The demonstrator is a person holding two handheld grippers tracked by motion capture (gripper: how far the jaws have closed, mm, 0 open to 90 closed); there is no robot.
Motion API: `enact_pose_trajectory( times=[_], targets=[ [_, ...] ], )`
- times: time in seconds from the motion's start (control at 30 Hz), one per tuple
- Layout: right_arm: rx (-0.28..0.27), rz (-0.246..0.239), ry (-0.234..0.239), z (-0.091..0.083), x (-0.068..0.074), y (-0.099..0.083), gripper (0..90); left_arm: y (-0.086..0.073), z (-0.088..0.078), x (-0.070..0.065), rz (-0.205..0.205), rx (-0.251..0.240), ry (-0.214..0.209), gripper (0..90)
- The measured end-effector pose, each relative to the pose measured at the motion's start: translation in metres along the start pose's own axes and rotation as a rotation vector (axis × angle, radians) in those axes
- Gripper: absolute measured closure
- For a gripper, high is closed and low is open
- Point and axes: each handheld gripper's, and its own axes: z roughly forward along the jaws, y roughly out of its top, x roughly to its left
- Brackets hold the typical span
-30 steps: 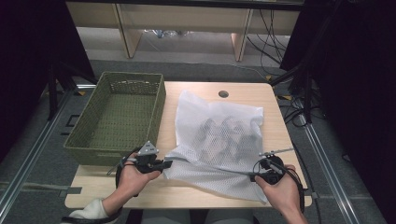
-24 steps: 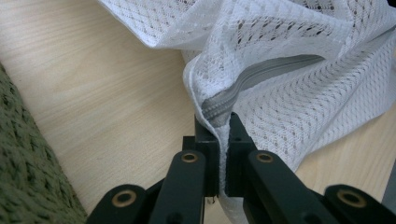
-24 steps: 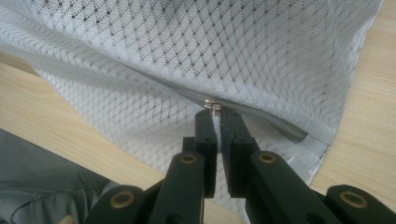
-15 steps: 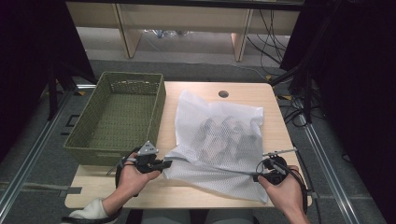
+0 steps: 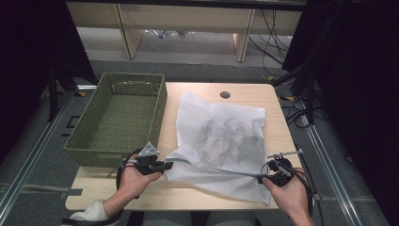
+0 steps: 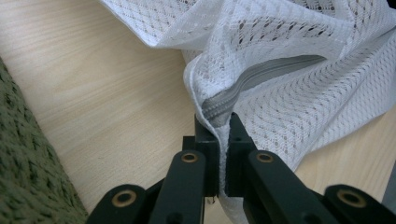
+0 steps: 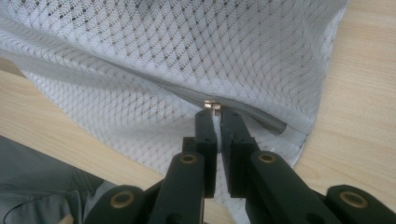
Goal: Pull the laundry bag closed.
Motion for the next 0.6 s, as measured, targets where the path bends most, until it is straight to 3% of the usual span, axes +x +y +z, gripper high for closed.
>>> enact_pose_trajectory(
  times=[0.07, 0.17, 0.2, 0.4, 0.43, 0.57, 0.6],
  targets=[
    [-0.001, -0.015, 0.0, 0.0, -0.002, 0.0, 87.2, 0.0, 0.0, 0.0, -0.001, 0.0, -0.002, 87.3],
    [0.004, 0.012, -0.002, -0.001, -0.003, -0.001, 87.2, 0.0, 0.0, 0.0, 0.004, 0.002, 0.0, 87.3],
    [-0.009, -0.012, -0.012, -0.002, -0.006, -0.001, 87.1, 0.0, 0.0, 0.0, -0.001, 0.003, -0.005, 87.3],
    [-0.001, 0.009, -0.006, -0.003, -0.01, -0.003, 87.2, 0.0, 0.0, 0.001, 0.004, 0.006, 0.0, 87.4],
    [-0.008, 0.014, -0.026, -0.004, -0.011, -0.003, 87.2, 0.0, 0.0, 0.001, 0.003, 0.007, 0.001, 87.3],
    [-0.001, 0.013, -0.029, -0.005, -0.018, -0.005, 87.2, 0.0, -0.001, 0.003, 0.013, 0.023, 0.011, 87.4],
    [-0.001, 0.053, -0.035, -0.006, -0.016, -0.006, 87.2, 0.0, -0.001, 0.003, 0.017, 0.025, 0.012, 87.3]
  ],
)
